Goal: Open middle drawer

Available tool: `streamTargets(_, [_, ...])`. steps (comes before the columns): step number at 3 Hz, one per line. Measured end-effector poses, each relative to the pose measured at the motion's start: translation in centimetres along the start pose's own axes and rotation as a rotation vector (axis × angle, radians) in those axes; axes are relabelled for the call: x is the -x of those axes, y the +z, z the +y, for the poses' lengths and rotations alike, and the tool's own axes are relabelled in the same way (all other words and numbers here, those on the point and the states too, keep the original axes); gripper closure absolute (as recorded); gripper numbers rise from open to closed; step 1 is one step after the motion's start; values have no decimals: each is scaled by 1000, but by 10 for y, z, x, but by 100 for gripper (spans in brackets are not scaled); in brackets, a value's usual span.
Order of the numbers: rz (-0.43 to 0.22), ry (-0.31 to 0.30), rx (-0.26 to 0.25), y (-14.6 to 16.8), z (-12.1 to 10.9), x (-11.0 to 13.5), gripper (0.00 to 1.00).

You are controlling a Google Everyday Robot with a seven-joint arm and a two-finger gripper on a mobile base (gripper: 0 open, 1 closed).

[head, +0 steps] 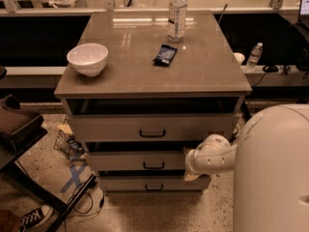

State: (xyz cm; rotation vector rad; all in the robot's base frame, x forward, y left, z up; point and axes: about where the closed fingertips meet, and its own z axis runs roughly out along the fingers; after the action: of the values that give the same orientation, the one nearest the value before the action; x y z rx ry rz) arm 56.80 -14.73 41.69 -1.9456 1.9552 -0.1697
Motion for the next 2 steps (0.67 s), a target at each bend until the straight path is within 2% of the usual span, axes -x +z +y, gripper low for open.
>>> streamTargets(2, [56, 10, 16, -16, 8, -9, 85])
